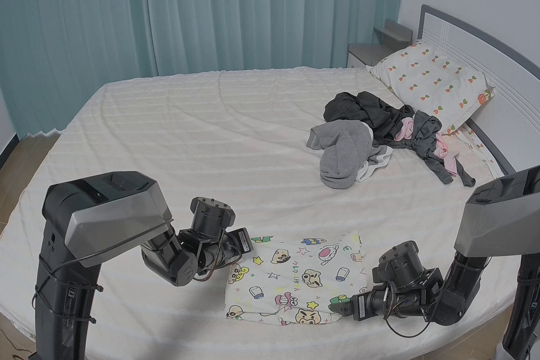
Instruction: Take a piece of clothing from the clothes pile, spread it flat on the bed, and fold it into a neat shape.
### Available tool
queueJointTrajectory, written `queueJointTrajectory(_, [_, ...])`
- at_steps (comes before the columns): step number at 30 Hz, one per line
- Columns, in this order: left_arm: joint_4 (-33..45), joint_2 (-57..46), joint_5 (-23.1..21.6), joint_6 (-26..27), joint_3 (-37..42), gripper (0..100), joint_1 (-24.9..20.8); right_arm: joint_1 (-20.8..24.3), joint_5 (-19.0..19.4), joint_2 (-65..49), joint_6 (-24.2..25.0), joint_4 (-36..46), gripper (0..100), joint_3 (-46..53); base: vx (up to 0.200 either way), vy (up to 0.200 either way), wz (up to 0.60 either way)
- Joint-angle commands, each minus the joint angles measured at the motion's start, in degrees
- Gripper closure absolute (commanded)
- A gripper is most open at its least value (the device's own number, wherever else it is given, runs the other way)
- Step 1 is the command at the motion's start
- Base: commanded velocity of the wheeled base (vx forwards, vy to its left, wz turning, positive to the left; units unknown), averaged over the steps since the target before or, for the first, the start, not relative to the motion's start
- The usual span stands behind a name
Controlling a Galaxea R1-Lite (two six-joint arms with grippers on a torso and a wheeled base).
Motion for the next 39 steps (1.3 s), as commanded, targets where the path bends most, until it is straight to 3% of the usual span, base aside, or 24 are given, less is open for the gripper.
queueJointTrajectory(1, [-0.1, 0.1, 0.0, 0.0, 0.3, 100, -0.1, -0.3, 0.9, 1.0, 0.0, 0.2, 0, -1.3, 0.000, 0.000, 0.00])
queueJointTrajectory(5, [-0.1, 0.2, 0.0, 0.0, 0.4, 100, -0.2, -0.5, 2.3, 1.3, 0.3, 0.5, 0, -1.5, 0.000, 0.000, 0.00])
queueJointTrajectory(6, [-0.2, 0.2, 0.1, 0.0, 0.4, 100, -0.2, -0.5, 2.7, 1.4, 0.7, 0.9, 100, -1.7, 0.000, 0.000, 0.00])
queueJointTrajectory(11, [-0.1, 0.2, 0.1, 0.1, 0.7, 100, -0.2, -0.5, 4.1, 0.7, 1.0, 1.8, 100, -0.7, 0.000, 0.000, 0.00])
queueJointTrajectory(38, [-0.4, 1.2, 0.2, 1.6, 2.5, 100, -0.1, -1.7, 4.0, -1.7, -1.0, 8.0, 100, 1.6, 0.000, 0.000, 0.00])
queueJointTrajectory(39, [-0.4, 1.2, 0.2, 1.6, 2.5, 100, -0.1, -1.7, 3.8, -1.8, -1.0, 8.1, 0, 1.8, 0.000, 0.000, 0.00])
